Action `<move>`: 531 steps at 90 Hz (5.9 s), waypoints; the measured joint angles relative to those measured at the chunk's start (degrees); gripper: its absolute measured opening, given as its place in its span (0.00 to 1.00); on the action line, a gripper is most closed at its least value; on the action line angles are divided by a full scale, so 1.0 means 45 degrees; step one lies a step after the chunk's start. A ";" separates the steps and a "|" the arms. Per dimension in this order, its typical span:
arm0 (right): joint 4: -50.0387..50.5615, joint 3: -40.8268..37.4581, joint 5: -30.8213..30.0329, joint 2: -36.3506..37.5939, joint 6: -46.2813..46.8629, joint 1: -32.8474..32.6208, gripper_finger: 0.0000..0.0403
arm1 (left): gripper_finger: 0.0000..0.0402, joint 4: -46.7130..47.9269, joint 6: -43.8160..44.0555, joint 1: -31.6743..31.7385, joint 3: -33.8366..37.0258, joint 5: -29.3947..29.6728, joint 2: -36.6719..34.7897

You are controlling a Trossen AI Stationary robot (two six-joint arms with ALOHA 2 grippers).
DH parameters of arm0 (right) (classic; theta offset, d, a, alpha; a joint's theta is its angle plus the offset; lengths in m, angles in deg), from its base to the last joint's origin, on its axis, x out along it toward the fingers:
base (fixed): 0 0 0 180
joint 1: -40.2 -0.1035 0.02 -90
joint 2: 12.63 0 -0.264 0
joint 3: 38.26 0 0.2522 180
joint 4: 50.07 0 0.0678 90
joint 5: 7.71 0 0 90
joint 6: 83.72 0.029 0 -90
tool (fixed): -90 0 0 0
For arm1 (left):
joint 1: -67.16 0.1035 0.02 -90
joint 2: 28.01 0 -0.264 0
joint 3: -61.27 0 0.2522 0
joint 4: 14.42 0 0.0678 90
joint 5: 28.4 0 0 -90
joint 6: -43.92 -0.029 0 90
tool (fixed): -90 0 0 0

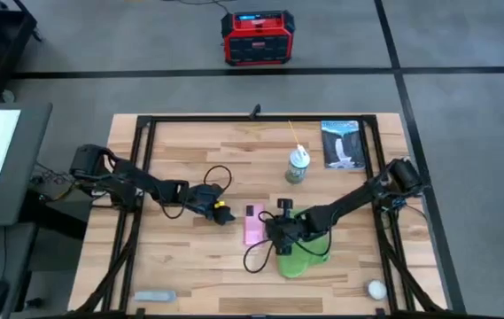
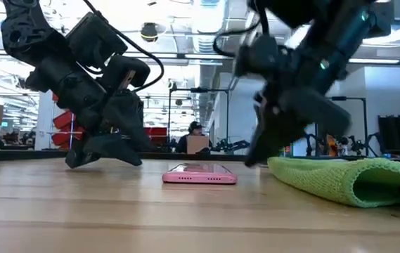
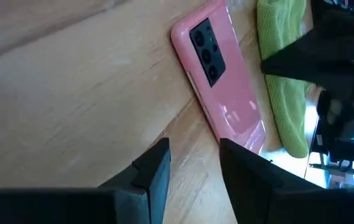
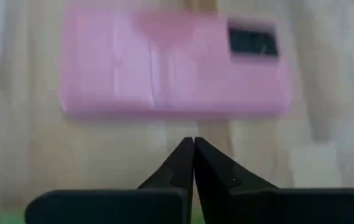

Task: Apply microfiber cloth
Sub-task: Spray the back of the pink phone using the white spray bottle

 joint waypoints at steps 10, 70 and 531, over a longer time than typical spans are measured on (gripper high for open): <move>0.0136 -0.0036 0.0057 -0.0029 -0.0003 0.0009 0.00 | 0.30 -0.0048 -0.0051 -0.0044 0.0014 0.0075 0.0005; 0.0136 -0.0018 0.0054 0.0063 -0.0102 -0.0020 0.00 | 0.30 -0.1852 -0.4395 -0.1224 -0.1854 -0.0333 0.0053; -0.3081 0.0220 0.2021 -0.1234 -0.2356 0.1933 0.00 | 0.42 0.0798 -0.0807 -0.0015 -0.2668 -0.1470 0.1851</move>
